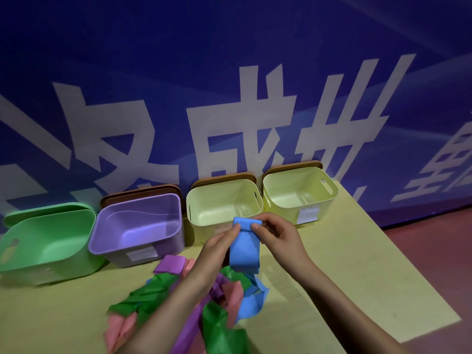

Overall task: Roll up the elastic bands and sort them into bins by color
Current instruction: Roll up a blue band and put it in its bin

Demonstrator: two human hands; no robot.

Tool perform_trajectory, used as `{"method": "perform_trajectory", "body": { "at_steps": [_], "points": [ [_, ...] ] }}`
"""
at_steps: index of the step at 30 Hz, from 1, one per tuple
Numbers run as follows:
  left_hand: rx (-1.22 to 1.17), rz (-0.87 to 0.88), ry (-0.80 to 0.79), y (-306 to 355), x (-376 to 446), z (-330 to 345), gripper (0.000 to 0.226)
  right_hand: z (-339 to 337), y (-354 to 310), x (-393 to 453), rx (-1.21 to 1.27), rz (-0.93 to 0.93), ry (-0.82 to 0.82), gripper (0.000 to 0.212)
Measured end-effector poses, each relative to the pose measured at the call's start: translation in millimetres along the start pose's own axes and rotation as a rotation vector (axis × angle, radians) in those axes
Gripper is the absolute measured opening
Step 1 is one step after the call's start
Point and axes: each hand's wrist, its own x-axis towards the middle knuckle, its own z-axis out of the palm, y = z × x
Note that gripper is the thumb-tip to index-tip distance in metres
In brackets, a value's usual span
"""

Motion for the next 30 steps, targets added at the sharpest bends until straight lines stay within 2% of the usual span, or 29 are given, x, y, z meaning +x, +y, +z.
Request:
{"method": "perform_trajectory", "body": {
  "at_steps": [6, 10, 13, 15, 17, 20, 24, 28, 30],
  "points": [
    [0.036, 0.078, 0.134, -6.1, -21.7, -0.8, 0.024, 13.4, 2.7, -20.9, -0.076, -0.113, 0.004, 0.011],
    [-0.087, 0.067, 0.198, -6.6, -34.3, -3.6, 0.023, 15.0, 5.6, -26.1, -0.340, -0.409, -0.018, 0.015],
    [-0.060, 0.096, 0.110, -8.5, -39.0, -6.7, 0.032, 12.7, 8.6, -29.2, -0.498, -0.550, -0.013, 0.019],
    [-0.046, 0.131, 0.091, -8.5, -43.3, -6.0, 0.024, 10.0, 9.5, -32.2, -0.541, -0.585, -0.043, 0.023],
    [-0.057, 0.149, 0.100, -10.4, -43.8, -6.8, 0.025, 6.7, 7.8, -36.4, -0.526, -0.544, -0.122, 0.029],
    [0.015, 0.190, 0.083, -15.3, -42.7, -8.9, 0.034, 0.1, 5.5, -46.7, -0.365, -0.293, -0.208, 0.039],
    [0.226, 0.250, 0.039, -17.8, -45.2, -9.3, 0.028, 4.0, 4.3, -62.0, -0.045, 0.028, -0.107, 0.032],
    [0.434, 0.326, -0.008, -18.8, -49.1, -11.9, 0.013, 13.5, -1.9, -62.5, -0.011, 0.094, -0.003, 0.017],
    [0.505, 0.381, -0.006, -17.0, -51.8, -15.2, 0.019, 19.0, -3.0, -62.1, -0.024, 0.102, 0.012, 0.011]
  ]
}}
